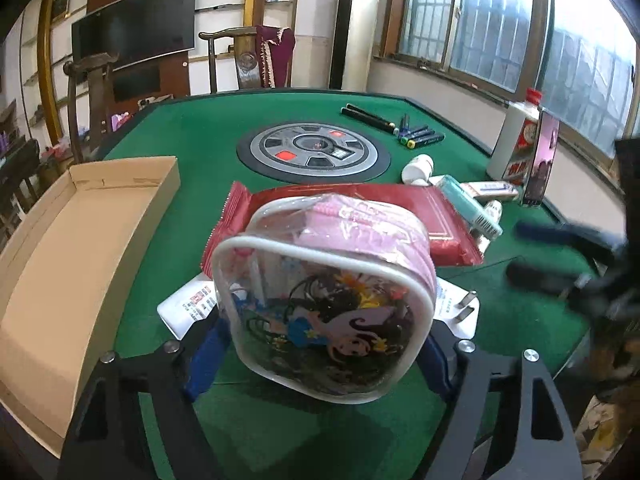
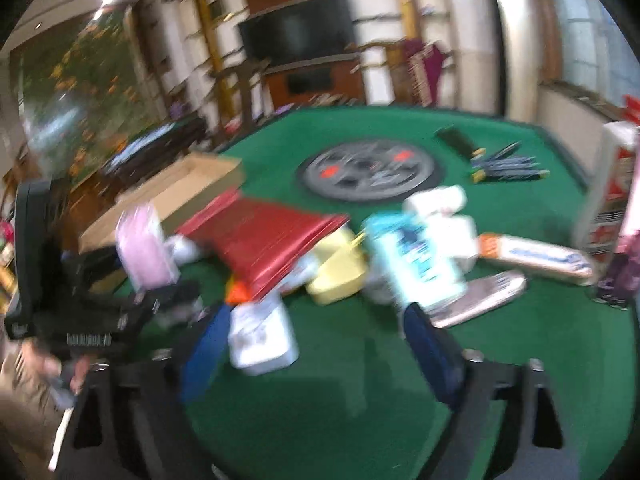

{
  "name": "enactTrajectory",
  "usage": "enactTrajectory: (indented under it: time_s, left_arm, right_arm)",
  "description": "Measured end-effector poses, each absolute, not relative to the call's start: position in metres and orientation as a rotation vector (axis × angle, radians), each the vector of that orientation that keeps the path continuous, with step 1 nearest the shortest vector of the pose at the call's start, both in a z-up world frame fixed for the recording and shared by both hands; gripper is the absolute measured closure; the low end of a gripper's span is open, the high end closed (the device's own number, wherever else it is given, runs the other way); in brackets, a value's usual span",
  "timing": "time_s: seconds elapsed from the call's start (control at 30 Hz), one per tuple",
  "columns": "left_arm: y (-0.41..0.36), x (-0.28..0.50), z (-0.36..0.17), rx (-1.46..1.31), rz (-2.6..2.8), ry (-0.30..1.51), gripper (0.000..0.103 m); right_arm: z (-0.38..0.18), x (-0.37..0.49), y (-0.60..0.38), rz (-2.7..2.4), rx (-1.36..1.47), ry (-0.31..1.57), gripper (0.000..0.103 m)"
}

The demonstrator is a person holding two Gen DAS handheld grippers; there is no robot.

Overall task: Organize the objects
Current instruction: 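Carry the pouch toward the tray with the left gripper while the right grasps the plug charger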

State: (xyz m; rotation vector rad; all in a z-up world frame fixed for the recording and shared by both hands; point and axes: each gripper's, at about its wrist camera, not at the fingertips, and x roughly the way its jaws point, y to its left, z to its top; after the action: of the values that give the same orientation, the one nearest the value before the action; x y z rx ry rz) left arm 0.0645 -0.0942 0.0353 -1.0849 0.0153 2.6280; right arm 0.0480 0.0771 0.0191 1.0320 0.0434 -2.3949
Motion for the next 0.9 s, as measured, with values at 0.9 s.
enactTrajectory:
  time_s: [0.9]
  left_arm:
    - [-0.138,0.08,0.038,-1.26,2.683,-0.219,0.023]
  right_arm:
    - [-0.008,0.031,0.03,-2.293,1.158,0.239,0.06]
